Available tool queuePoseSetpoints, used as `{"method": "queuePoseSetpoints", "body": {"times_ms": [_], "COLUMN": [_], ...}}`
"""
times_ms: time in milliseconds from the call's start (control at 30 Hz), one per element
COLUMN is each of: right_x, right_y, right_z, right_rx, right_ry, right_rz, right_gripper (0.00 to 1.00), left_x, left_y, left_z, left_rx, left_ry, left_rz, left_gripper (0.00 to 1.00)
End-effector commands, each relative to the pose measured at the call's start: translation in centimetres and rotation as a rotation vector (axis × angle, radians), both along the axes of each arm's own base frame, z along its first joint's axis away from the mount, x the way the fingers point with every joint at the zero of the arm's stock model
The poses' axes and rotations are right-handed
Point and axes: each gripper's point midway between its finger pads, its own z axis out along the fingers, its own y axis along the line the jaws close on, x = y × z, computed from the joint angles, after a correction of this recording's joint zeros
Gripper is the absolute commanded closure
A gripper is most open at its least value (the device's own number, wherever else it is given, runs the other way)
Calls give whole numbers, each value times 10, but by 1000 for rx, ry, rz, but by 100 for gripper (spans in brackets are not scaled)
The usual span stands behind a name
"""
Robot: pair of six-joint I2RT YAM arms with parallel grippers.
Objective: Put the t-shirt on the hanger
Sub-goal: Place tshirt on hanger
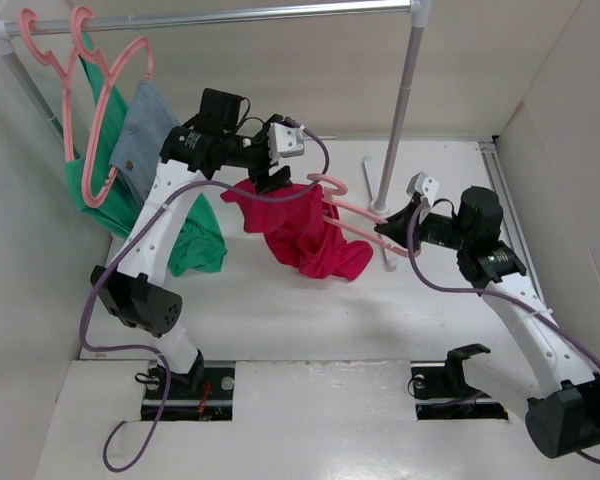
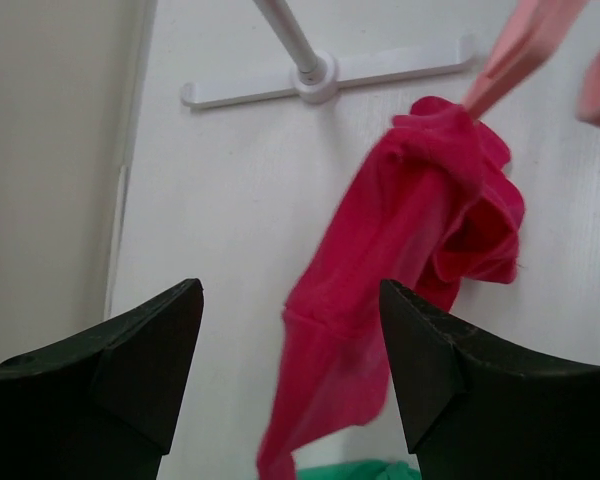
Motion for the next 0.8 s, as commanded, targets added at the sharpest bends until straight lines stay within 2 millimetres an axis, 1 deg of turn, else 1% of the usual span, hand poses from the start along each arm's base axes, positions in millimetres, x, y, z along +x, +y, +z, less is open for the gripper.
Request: {"method": "queuePoseSetpoints", "body": {"times_ms": [0,33,67,100,133,167,200,233,300,333,400,433,467,500,533,567,633,667,700,733,767], "right_x": [20,24,24,24,26,25,24,24,20,20,17,14,14,14,11,10,10,10,10,10,10], "right_y": [-11,-12,-12,-9,-7,-6,-5,-5,-1,-1,-1,2,2,2,6,6,6,7,7,7,7], "right_z": [34,37,41,41,45,49,46,49,48,48,51,51,51,51,51,50,50,50,50,50,50], "right_rx": [9,3,5,4,6,10,11,11,12,12,12,14,14,14,17,15,15,14,14,14,14], "right_ry": [-142,-152,-160,-163,-166,-175,-165,-167,-157,-157,-176,-175,-175,-175,-175,-166,-166,-166,-166,-166,-166], "right_rz": [-90,-98,-98,-75,-64,-55,-42,-41,-23,-23,-13,5,5,5,25,25,25,25,25,25,25], "right_gripper": [100,100,100,100,100,100,100,100,100,100,100,100,100,100,100,100,100,100,100,100,100], "left_x": [-40,-44,-49,-51,-51,-51,-41,-37,-26,-18,-14,-11,-10,-11,-12,-11,-11,-12,-15,-16,-16], "left_y": [-5,-7,-10,-9,-11,-14,-15,-16,-17,-20,-24,-25,-24,-28,-31,-35,-35,-34,-37,-37,-37], "left_z": [24,18,8,1,-7,-13,-17,-16,-15,-11,-6,-7,-12,-14,-21,-28,-31,-37,-37,-41,-41], "left_rx": [-55,-42,-27,-15,1,3,-1,-14,-32,-49,-62,-66,-54,-52,-45,-35,-31,-25,-25,-20,-20], "left_ry": [8,20,40,56,64,92,74,70,73,43,15,6,14,5,19,22,30,42,42,52,52], "left_rz": [-124,-140,-161,-167,-166,-148,-110,-83,-31,-18,-11,-11,-1,-6,-5,-6,-5,-5,-14,-14,-14], "left_gripper": [32,32,32,31,31,26,25,24,24,24,24,24,24,25,26,34,48,56,68,74,80]}}
